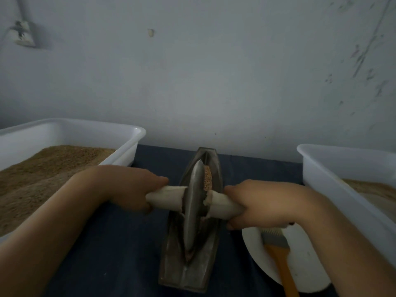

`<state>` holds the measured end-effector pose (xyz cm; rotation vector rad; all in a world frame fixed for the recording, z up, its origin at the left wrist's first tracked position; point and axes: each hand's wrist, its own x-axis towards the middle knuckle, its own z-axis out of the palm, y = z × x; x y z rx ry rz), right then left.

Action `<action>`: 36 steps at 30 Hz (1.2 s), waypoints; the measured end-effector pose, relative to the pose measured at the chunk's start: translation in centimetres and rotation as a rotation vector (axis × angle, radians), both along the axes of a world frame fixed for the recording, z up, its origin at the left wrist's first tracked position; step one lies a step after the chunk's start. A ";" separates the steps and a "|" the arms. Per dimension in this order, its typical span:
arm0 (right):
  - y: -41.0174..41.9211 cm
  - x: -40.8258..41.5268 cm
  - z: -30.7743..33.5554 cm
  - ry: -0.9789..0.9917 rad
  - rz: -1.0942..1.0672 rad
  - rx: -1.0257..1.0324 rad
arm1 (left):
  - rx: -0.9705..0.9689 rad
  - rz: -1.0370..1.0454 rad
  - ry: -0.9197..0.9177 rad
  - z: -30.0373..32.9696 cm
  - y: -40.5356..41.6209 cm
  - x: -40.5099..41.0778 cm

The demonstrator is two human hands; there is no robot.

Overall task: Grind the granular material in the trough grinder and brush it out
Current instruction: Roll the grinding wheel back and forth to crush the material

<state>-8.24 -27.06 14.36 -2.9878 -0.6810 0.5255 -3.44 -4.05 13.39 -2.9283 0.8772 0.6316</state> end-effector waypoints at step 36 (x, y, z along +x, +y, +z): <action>-0.1 1.5 -1.0 -0.054 -0.040 -0.005 | -0.008 0.043 -0.040 -0.6 -0.5 0.7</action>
